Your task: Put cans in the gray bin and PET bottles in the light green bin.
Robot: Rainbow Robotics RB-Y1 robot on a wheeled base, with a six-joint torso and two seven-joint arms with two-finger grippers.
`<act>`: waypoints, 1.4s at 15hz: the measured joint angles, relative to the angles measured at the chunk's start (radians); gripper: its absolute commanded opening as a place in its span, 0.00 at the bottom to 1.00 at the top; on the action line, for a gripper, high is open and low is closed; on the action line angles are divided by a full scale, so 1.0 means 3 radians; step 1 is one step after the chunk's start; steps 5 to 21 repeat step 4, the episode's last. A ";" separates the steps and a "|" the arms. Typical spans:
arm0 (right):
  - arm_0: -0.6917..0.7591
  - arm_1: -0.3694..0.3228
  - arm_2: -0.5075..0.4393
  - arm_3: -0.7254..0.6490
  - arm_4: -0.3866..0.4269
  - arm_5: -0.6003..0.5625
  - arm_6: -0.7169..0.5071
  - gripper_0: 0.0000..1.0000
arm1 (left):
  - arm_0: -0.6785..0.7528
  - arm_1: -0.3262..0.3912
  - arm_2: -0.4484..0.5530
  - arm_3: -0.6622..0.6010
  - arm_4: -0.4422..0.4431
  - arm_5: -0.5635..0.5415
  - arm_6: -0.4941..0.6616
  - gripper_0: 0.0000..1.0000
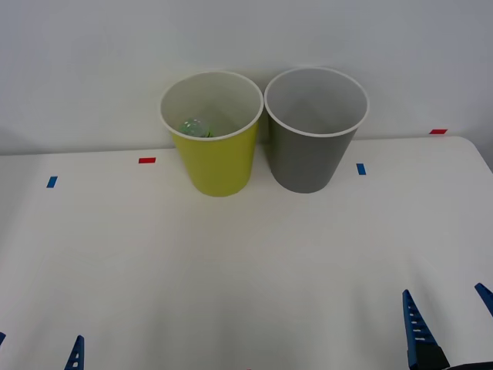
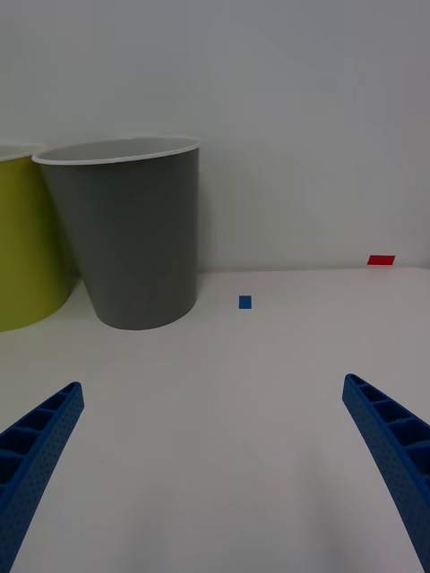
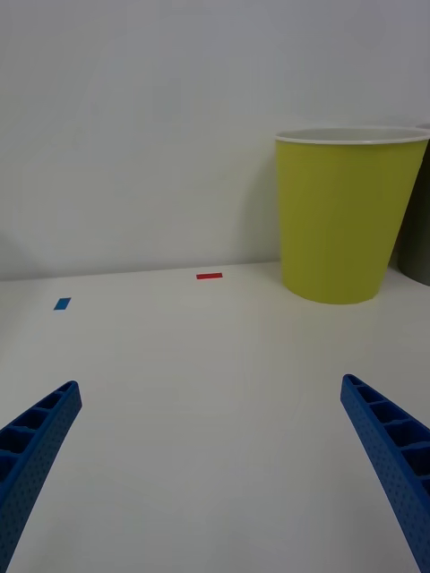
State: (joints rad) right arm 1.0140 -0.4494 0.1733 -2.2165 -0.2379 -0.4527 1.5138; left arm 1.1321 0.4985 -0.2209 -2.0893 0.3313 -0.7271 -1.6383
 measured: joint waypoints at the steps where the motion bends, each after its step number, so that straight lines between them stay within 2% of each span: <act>1: 0.0000 0.0000 0.0000 0.0000 0.0000 0.0000 0.0000 1.00 | 0.0000 0.0000 0.0000 0.0000 0.0000 0.0000 0.0000 1.00; 21: 0.0000 0.0000 0.0000 0.0000 0.0000 0.0000 0.0000 1.00 | 0.0000 0.0000 0.0000 0.0000 0.0000 0.0000 0.0000 1.00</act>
